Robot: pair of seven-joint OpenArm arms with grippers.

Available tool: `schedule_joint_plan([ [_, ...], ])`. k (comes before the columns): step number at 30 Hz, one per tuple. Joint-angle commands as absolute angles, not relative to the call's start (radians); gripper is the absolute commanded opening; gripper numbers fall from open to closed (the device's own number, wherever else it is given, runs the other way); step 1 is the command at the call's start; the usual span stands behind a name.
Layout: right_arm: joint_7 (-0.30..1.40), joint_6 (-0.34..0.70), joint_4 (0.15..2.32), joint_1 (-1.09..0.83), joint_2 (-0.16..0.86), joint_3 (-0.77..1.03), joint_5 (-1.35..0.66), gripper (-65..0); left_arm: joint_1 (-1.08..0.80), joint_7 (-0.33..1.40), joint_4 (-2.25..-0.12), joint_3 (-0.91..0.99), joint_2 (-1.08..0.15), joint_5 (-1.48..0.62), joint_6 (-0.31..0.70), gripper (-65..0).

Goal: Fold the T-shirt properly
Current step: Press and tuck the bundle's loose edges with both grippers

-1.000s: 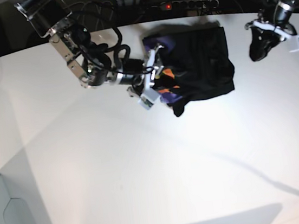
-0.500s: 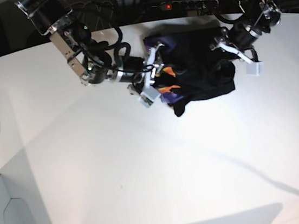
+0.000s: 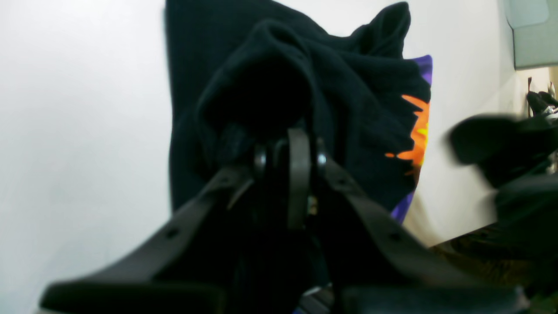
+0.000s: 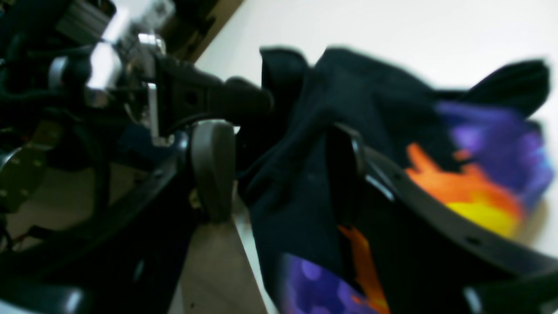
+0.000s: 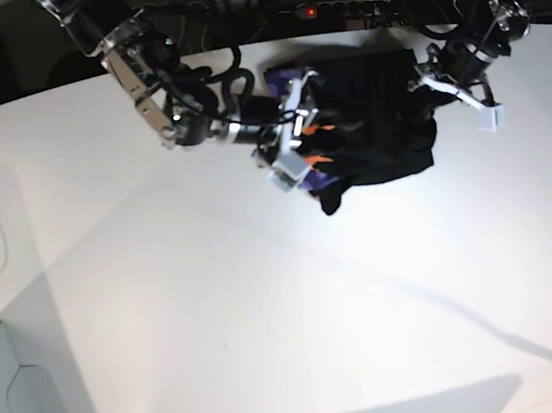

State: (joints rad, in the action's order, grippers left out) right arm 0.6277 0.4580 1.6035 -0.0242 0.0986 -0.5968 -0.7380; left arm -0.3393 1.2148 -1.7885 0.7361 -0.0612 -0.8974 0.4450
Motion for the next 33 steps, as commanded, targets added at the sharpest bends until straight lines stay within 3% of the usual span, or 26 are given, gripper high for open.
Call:
schedule_joint_plan([
  [1, 0.610, 0.472, 1.601, -0.008, 0.081, -0.618, -0.760, -31.1, -0.337, 1.204, -1.804, 0.739, -0.071, -0.915, 0.449, -58.7],
  [12, 0.602, 0.472, 1.253, 0.084, 0.001, -0.661, -0.759, -31.1, -0.334, 1.202, -1.804, 0.825, -0.073, -0.915, 0.449, -58.7],
  [19, 0.601, 0.472, 1.242, 0.087, 0.004, -0.661, -0.759, -31.1, -0.332, 1.199, -1.796, 0.972, -0.110, -0.843, 0.450, -58.7],
  [27, 0.601, 0.472, 1.244, 0.087, 0.002, -0.661, -0.759, -31.1, -0.390, 1.044, -1.805, 1.023, -0.104, -0.705, 0.458, -58.7],
  [33, 0.601, 0.472, 1.242, 0.087, 0.001, -0.661, -0.759, -31.1, -0.455, 1.061, -1.808, 0.993, -0.111, -0.900, 0.616, -58.7],
])
